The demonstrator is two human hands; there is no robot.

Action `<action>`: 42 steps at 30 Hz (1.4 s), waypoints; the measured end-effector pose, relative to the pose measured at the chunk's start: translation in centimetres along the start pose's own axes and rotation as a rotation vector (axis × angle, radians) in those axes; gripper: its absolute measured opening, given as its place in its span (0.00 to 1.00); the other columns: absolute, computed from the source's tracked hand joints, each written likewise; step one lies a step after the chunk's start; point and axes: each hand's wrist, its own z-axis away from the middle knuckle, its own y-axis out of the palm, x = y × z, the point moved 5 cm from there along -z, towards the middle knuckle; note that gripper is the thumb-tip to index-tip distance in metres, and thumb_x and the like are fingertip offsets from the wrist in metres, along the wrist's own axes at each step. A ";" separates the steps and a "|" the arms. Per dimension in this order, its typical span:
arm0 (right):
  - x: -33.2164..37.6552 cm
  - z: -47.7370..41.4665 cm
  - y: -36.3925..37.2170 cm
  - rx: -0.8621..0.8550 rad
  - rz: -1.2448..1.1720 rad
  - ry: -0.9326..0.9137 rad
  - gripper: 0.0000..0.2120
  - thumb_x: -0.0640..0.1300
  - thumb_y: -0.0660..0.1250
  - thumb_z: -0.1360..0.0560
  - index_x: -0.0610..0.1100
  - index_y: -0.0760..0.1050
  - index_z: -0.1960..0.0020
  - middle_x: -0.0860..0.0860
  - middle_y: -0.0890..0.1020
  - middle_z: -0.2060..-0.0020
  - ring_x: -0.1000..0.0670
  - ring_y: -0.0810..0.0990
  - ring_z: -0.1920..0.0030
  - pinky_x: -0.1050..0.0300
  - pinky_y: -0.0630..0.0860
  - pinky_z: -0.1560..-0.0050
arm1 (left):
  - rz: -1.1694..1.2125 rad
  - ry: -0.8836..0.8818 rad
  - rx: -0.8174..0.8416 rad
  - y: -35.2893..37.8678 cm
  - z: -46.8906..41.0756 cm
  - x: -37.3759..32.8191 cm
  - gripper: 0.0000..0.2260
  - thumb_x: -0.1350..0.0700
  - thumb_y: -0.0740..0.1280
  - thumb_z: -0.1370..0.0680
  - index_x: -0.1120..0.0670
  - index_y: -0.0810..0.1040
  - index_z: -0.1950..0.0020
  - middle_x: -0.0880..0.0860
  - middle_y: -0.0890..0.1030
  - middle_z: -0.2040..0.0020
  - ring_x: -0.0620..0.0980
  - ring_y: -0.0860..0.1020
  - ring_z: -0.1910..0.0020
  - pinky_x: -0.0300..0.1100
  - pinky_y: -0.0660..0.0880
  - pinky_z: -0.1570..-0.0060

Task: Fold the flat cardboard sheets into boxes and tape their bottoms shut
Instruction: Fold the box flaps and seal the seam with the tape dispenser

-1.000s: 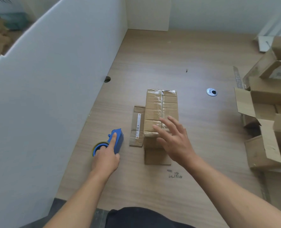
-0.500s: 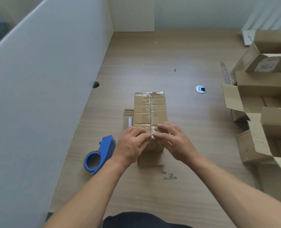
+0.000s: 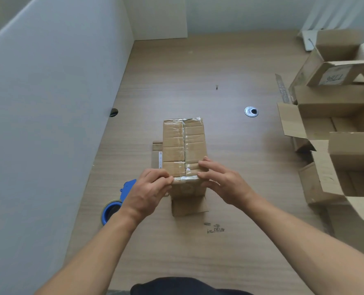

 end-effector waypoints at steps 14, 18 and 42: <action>0.4 1.0 0.3 -0.131 -0.011 0.193 0.11 0.49 0.65 0.23 0.47 0.84 0.46 0.48 0.79 0.37 0.42 0.79 0.44 0.48 0.76 0.43 | 0.170 -0.513 -0.199 0.2 1.6 -0.4 0.10 0.63 0.76 0.27 0.57 0.85 0.47 0.44 0.79 0.46 0.38 0.77 0.48 0.26 0.73 0.44; 1.6 1.0 0.2 -0.183 0.147 0.144 0.10 0.51 0.66 0.24 0.51 0.84 0.48 0.53 0.82 0.43 0.42 0.77 0.44 0.42 0.75 0.50 | 0.271 -0.617 -0.263 0.1 1.6 0.1 0.10 0.65 0.75 0.27 0.57 0.86 0.46 0.43 0.82 0.49 0.35 0.79 0.47 0.39 0.80 0.46; 3.0 -2.5 -0.4 0.100 0.541 0.055 0.24 0.61 0.57 0.25 0.47 0.78 0.39 0.48 0.79 0.43 0.42 0.79 0.46 0.48 0.76 0.50 | -0.168 -0.370 -0.041 1.0 -1.9 -3.6 0.16 0.51 0.66 0.23 0.57 0.81 0.39 0.55 0.78 0.43 0.57 0.73 0.45 0.49 0.74 0.45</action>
